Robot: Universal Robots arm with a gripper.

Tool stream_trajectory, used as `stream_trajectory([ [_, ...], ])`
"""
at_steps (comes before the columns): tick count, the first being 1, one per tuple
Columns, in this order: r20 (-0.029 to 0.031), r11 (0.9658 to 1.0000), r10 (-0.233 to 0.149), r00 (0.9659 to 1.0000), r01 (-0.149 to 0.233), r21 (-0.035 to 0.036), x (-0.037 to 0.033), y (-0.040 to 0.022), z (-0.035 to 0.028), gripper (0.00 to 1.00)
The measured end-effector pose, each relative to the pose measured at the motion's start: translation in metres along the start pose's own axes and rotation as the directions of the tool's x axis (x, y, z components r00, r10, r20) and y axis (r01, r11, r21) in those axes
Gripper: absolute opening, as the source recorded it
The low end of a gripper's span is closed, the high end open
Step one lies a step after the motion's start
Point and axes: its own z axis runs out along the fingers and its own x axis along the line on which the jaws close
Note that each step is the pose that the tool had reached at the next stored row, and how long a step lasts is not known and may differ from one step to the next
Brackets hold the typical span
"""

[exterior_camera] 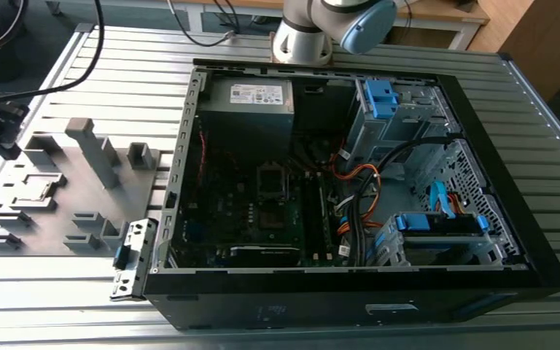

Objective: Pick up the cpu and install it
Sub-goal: 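Pick up the cpu and move it towards the insertion slot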

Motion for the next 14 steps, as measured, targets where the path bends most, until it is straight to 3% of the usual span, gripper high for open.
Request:
stream_trajectory([
  [14, -0.0001, 1.0, 0.0, 1.0, 0.0, 0.0, 0.0091, -0.0022, 0.0249, 0.11],
])
